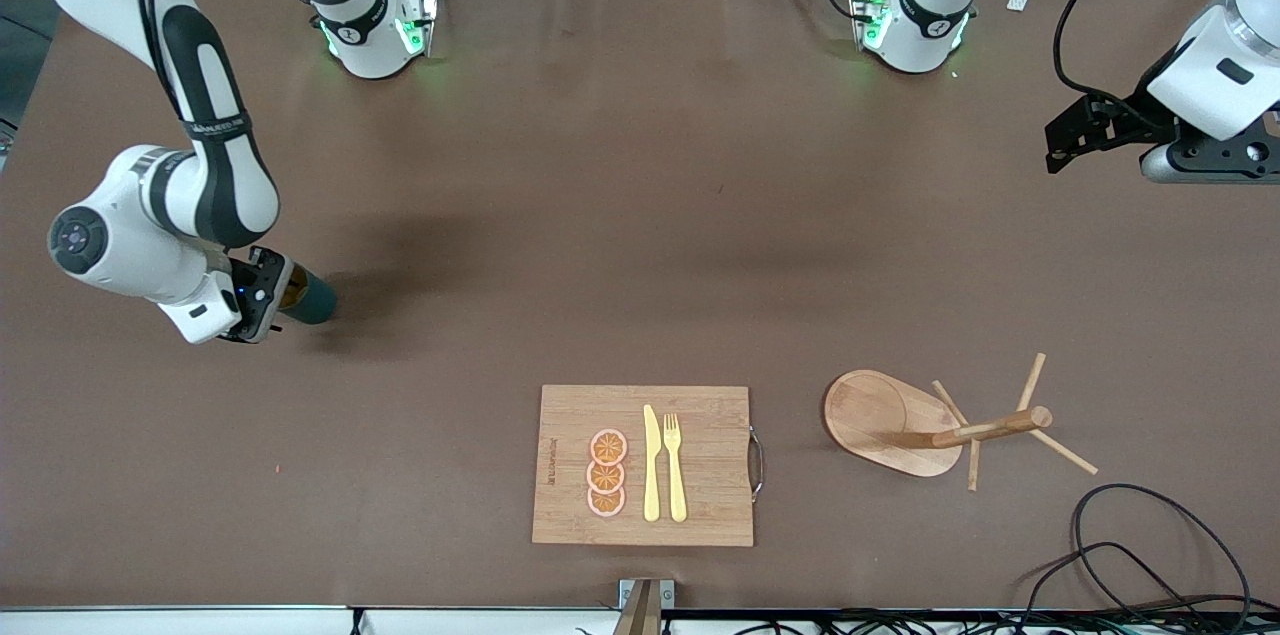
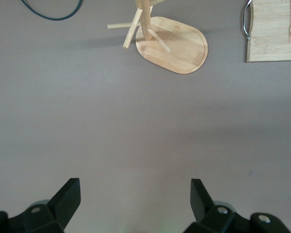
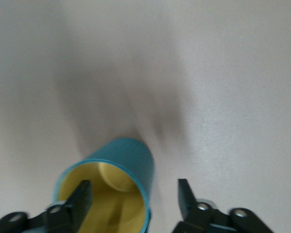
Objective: Transfer cup from left to right arm and place
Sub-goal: 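Carry the mug with the right gripper away from the stand, then lower the mug onto the table and open the right gripper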
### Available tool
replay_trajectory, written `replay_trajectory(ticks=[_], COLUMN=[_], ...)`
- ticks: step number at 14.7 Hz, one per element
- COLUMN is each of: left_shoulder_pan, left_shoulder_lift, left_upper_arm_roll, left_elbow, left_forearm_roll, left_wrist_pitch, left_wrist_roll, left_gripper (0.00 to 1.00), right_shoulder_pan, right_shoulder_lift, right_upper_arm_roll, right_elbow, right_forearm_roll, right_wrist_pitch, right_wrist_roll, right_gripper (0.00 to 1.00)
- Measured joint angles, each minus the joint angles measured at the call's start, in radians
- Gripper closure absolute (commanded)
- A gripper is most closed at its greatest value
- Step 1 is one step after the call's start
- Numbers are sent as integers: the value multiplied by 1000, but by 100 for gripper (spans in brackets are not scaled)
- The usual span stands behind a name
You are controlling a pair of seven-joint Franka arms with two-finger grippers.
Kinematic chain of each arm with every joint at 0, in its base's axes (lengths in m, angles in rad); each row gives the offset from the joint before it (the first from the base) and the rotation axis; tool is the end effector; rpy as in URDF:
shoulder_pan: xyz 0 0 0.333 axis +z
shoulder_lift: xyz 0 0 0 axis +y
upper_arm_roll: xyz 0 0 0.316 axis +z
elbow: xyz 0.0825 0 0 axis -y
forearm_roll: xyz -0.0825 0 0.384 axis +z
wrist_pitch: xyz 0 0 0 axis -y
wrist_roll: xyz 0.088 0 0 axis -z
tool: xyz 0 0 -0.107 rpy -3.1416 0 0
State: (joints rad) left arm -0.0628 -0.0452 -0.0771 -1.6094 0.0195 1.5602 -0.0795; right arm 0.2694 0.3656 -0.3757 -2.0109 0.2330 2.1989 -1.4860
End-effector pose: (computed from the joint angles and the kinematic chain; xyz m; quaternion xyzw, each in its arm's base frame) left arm 0.5341 -0.0741 0.6300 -0.9995 0.0301 0.0008 0.0116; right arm 0.5834 -0.0488 0.2718 -0.8112 -0.5800 0.0341 0.0668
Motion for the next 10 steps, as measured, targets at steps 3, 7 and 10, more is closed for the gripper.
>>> replay_trajectory(ticks=[3, 7, 10], left_shoulder_pan=[0, 14, 15], left_shoulder_lift=[-1, -13, -20], left_upper_arm_roll=[0, 3, 4], left_elbow=[-2, -4, -16], left_forearm_roll=[0, 0, 0], left_wrist_pitch=[-12, -27, -28], left_wrist_roll=[0, 0, 0], left_gripper=[0, 0, 0], right_shoulder_pan=[-1, 0, 0], right_shoulder_lift=[-28, -98, -133], right_upper_arm_roll=[-4, -5, -4], right_elbow=[95, 144, 194], right_forearm_roll=[0, -36, -76], right_wrist_pitch=[-179, -265, -335], right_wrist_roll=[231, 541, 736], right_gripper=[0, 0, 0])
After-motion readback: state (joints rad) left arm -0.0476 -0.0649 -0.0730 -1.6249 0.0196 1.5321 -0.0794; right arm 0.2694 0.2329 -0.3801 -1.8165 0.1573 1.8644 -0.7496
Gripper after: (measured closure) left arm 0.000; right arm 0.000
